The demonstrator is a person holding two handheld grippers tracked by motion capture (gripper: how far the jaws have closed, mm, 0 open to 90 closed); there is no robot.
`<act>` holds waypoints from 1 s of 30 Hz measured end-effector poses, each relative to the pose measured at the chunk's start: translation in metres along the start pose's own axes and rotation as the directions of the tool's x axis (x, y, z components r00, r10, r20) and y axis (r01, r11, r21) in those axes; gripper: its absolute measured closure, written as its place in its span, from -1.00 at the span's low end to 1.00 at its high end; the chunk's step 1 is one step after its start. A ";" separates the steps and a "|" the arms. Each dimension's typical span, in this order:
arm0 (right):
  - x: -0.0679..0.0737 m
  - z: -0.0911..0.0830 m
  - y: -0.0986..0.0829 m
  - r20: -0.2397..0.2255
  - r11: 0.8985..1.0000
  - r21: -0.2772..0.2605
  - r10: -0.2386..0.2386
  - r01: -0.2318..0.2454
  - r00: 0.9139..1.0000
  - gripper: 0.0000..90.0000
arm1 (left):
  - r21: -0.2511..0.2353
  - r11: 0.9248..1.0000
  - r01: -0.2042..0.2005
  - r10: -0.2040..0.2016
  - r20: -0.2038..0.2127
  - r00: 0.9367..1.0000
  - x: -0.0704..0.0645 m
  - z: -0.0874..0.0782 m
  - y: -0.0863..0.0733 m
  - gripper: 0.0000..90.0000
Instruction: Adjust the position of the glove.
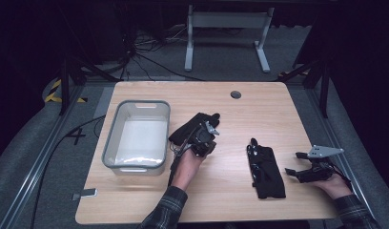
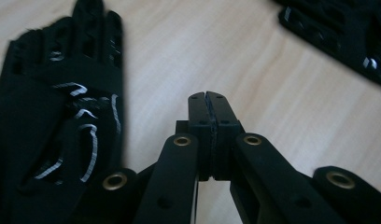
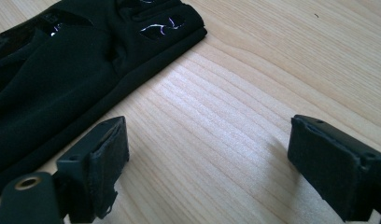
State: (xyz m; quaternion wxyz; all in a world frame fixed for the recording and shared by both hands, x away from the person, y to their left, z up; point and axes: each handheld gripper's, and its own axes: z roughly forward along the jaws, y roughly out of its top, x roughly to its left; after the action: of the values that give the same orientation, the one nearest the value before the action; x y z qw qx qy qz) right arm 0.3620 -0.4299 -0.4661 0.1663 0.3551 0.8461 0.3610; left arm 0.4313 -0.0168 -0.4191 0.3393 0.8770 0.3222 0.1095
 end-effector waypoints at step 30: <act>0.000 0.000 0.000 -0.002 1.000 0.002 -0.003 0.003 1.000 -0.72 | 0.060 0.997 0.054 -0.047 -0.104 0.993 0.038 0.056 0.019 1.00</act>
State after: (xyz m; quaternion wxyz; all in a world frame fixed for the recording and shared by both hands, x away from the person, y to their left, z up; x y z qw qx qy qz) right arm 0.3621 -0.4301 -0.4660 0.1656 0.3537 0.8471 0.3604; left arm 0.4934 -0.0324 -0.4489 0.2972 0.8720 0.3646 0.1355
